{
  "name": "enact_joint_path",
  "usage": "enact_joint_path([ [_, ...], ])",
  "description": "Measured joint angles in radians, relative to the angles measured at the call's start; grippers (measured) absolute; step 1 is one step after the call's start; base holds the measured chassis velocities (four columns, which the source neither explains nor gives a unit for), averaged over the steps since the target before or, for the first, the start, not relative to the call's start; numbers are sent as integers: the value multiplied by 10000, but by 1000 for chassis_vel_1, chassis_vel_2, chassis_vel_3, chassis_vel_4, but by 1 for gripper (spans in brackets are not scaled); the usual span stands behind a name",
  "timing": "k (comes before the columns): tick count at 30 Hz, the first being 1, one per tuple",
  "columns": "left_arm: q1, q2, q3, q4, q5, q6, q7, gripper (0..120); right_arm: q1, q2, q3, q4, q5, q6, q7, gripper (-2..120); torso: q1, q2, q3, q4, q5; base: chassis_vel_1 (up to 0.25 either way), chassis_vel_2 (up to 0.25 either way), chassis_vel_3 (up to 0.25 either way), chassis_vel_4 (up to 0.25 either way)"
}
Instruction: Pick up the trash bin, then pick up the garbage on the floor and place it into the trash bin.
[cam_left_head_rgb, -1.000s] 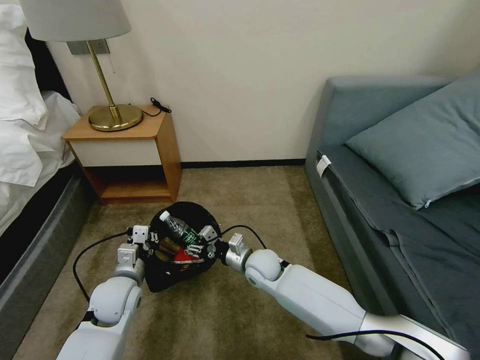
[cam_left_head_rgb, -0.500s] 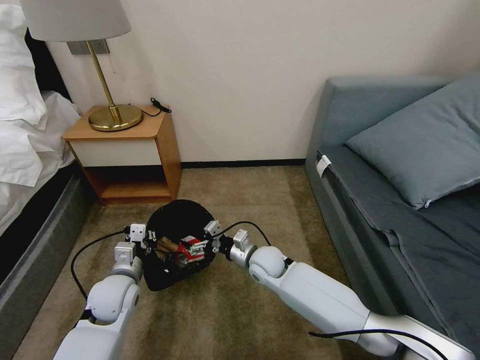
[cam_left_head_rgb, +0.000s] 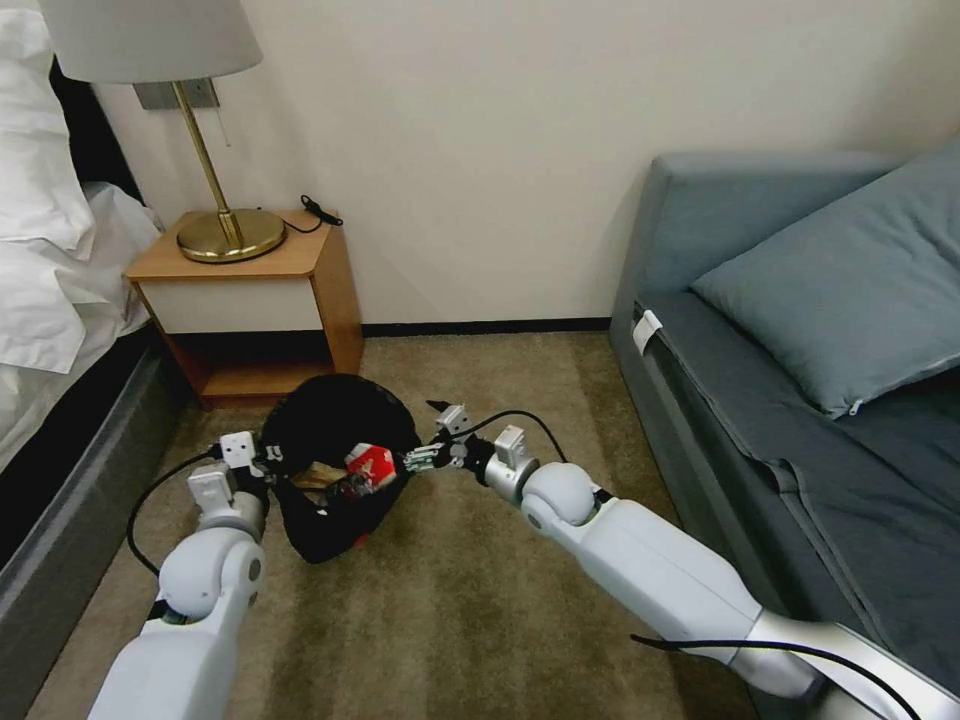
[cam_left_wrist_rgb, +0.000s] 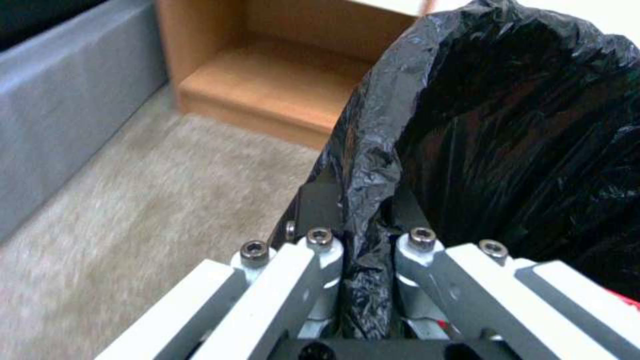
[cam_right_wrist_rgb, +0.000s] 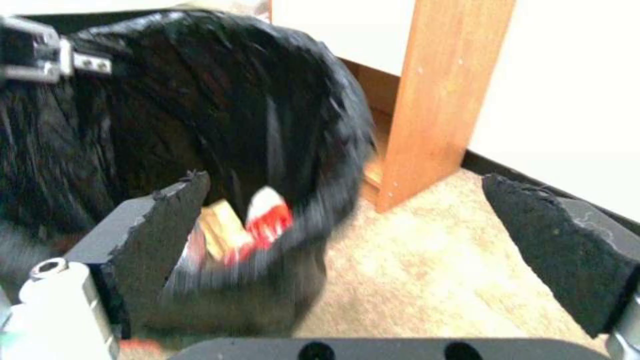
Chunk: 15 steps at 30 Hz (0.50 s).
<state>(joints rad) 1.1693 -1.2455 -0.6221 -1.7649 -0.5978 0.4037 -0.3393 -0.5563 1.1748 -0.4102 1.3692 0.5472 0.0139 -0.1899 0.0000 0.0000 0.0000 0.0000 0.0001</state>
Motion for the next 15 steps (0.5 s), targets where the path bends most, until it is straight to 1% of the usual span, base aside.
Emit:
enact_joint_path([
  [2, -114, -37, -95, 182, -585, 63, -308, 4, -54, -146, 30, -1, -66, 3, -69, 100, 0, 0, 0, 0, 0, 0, 0, 0, 0],
  [3, -114, -37, -95, 182, -585, 63, -308, 4, -54, -146, 30, -1, -66, 3, -69, 100, 0, 0, 0, 0, 0, 0, 0, 0, 0],
  [4, -164, -53, -123, 293, -925, 70, -399, 4, -80, -194, 47, -1, -97, 7, -121, 100, 0, 0, 1, 0, -1, 0, 0, 0, 0],
  [5, -164, -53, -123, 293, -925, 70, -399, 4, -80, -194, 47, -1, -97, 7, -121, 100, 0, 0, 1, 0, -1, 0, 0, 0, 0],
  [6, -203, -79, -151, 403, -1153, 59, -426, 4, -88, -212, 54, -8, -115, 7, -151, 100, 0, 0, 0, 0, 0, 0, 0, 0, 0],
  [7, -203, -79, -151, 403, -1153, 59, -426, 4, -88, -212, 54, -8, -115, 7, -151, 100, 0, 0, 0, 0, 0, 0, 0, 0, 0],
  [11, -262, -116, -211, 651, -1641, -79, -425, 4, -100, -228, 58, -34, -152, -4, -237, 100, 0, 1, 0, 1, -1, 0, 0, 0, 0],
  [15, -304, -109, -279, 846, -1806, -195, -359, 4, -134, -252, 49, -49, -203, -40, -338, 100, 0, 0, 0, 0, -1, 0, 0, 0, 0],
])
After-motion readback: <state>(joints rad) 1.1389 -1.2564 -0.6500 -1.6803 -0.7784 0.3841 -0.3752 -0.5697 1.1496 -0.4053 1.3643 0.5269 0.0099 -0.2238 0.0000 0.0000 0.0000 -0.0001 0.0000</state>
